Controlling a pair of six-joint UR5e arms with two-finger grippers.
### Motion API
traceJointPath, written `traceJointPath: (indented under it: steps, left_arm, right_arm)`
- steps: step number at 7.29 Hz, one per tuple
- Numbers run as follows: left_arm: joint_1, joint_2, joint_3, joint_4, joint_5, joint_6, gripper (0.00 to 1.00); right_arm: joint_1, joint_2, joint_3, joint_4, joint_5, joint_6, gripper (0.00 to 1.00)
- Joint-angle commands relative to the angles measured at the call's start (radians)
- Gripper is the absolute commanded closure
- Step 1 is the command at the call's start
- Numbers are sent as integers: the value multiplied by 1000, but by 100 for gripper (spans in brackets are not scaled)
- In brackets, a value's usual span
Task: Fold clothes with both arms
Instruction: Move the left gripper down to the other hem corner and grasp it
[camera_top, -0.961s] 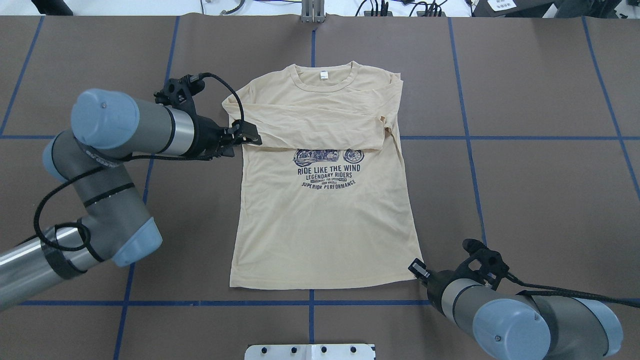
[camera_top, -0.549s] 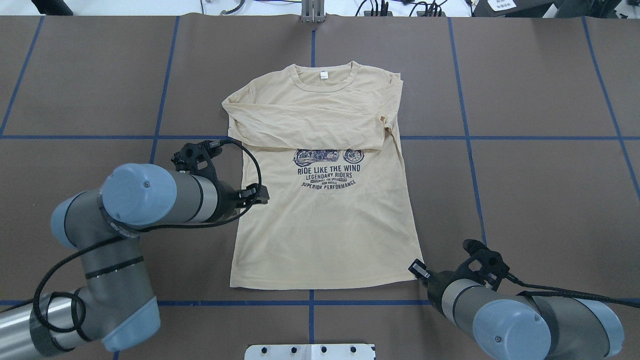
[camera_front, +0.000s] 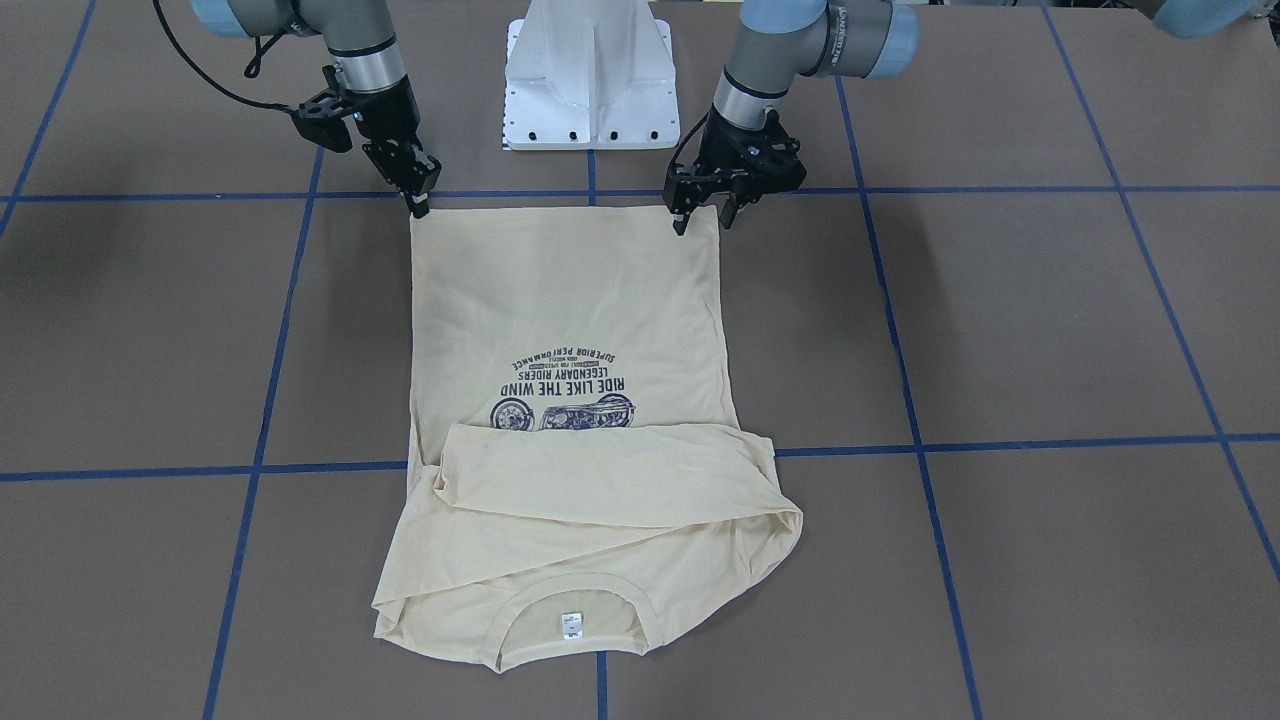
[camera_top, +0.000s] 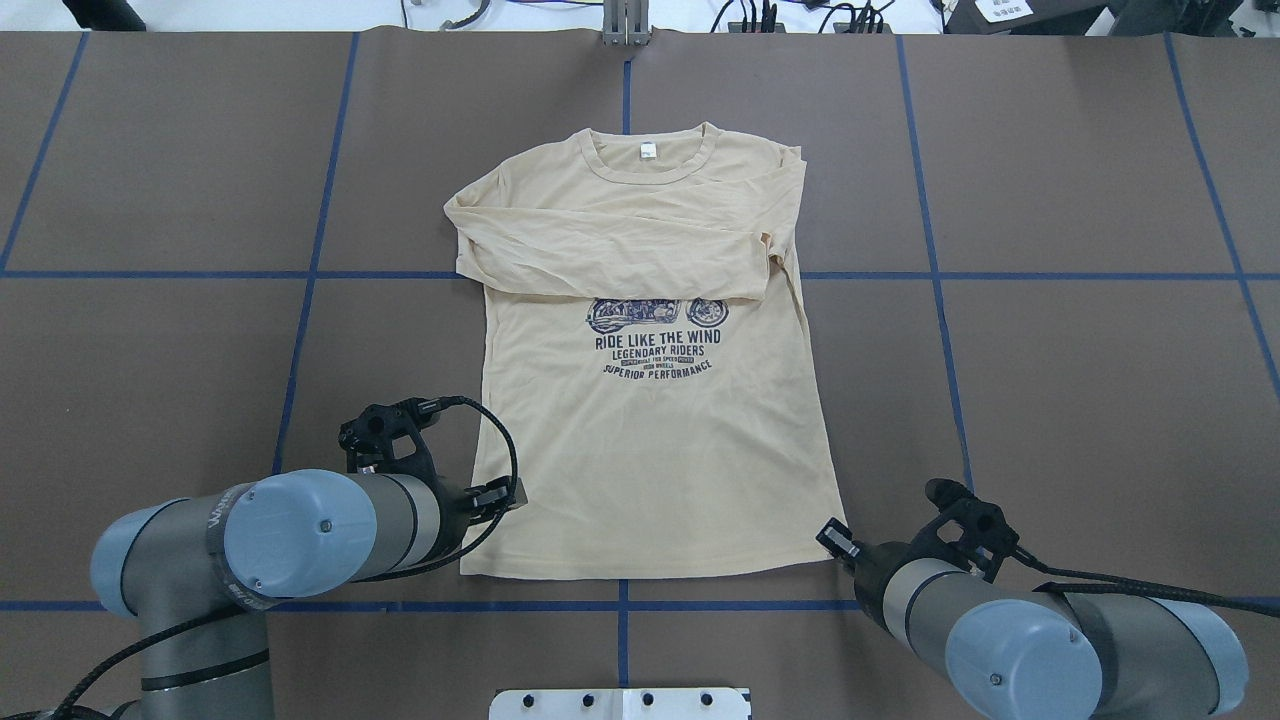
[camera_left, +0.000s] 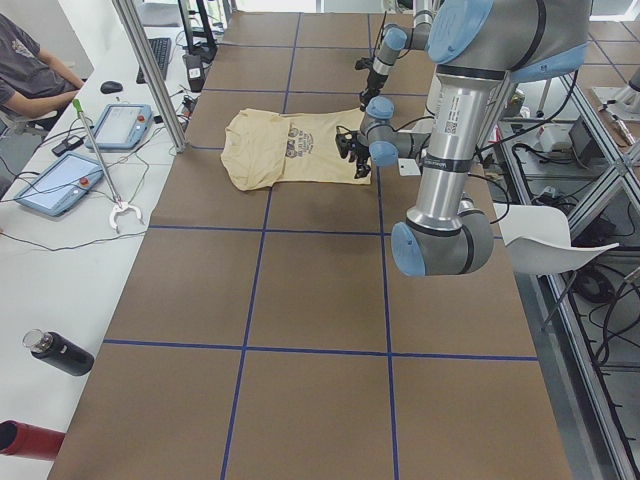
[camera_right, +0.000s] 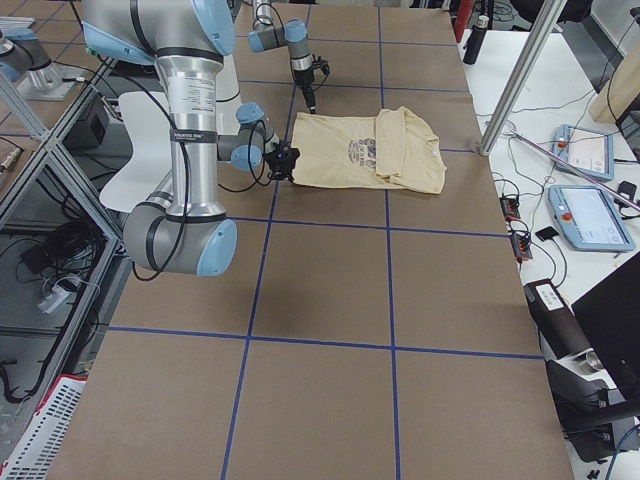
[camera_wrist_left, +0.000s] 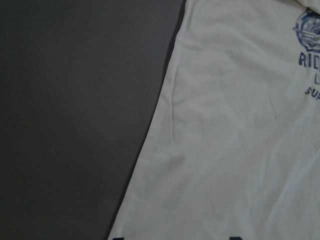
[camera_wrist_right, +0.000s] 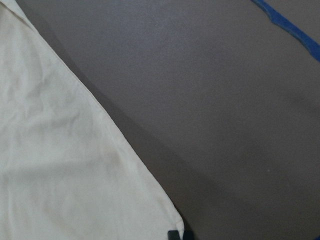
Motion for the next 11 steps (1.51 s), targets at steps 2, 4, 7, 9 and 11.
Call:
traceJointPath:
  steps: [2,4,7,9,11]
  left_arm:
    - [23,7,12,5,-10,-10,26]
    - [36,30,6,3,-32,-19,28]
    - [60,29,9,3,-33,-33,34]
    - [72,29,12,3,-45,-68,45]
    - [72,30,12,5,-45,-70,76]
  right_arm:
    - [-1,2,1,0,0,0,100]
    - [-1,2,1,0,0,0,100]
    - [-1,5,1,0,0,0,100]
    - [-1,5,1,0,0,0,100]
    - [1,4,2,0,0,1,100]
